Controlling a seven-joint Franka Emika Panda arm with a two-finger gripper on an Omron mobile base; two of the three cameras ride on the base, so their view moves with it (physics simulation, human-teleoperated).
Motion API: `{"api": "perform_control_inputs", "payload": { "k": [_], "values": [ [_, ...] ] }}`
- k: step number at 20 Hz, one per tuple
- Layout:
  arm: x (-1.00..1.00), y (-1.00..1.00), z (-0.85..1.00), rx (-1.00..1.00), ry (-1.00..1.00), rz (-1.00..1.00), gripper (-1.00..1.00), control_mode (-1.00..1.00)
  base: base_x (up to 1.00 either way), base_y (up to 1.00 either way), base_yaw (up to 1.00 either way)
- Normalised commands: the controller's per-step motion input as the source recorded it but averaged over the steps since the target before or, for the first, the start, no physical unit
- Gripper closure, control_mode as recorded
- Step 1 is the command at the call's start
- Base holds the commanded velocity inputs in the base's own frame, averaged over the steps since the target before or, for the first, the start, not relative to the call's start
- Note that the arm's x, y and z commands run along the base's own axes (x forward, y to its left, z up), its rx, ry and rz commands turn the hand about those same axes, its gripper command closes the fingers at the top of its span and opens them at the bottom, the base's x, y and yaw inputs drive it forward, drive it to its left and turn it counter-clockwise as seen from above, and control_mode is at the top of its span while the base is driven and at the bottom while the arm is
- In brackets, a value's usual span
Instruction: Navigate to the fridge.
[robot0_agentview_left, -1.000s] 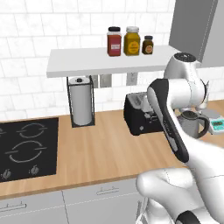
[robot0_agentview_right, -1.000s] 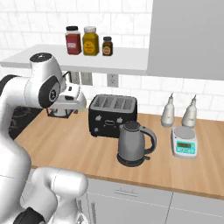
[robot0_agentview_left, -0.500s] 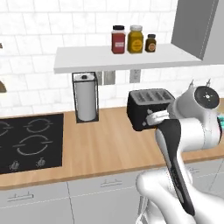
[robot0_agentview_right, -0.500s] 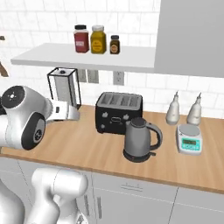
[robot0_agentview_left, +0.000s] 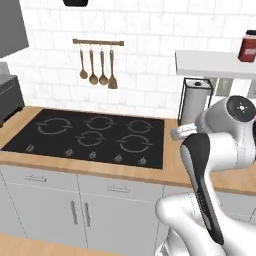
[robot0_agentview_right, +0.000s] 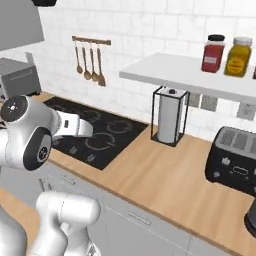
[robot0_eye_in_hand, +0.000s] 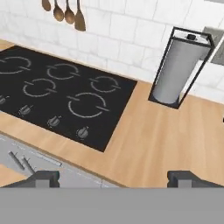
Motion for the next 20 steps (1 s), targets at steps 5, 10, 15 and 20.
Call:
{"api": "perform_control_inputs", "payload": {
  "k": [5, 10, 15, 20],
  "values": [
    [0.00, 0.00, 0.00, 0.00, 0.00, 0.00, -1.00, 1.00, 0.00, 0.59, 0.79],
    [0.00, 0.00, 0.00, 0.00, 0.00, 0.00, -1.00, 1.00, 0.00, 0.47, 0.74],
    [0.00, 0.00, 0.00, 0.00, 0.00, 0.00, -1.00, 1.00, 0.00, 0.37, 0.69],
    [0.00, 0.00, 0.00, 0.00, 0.00, 0.00, -1.00, 1.00, 0.14, 0.49, 0.61]
  ]
}}
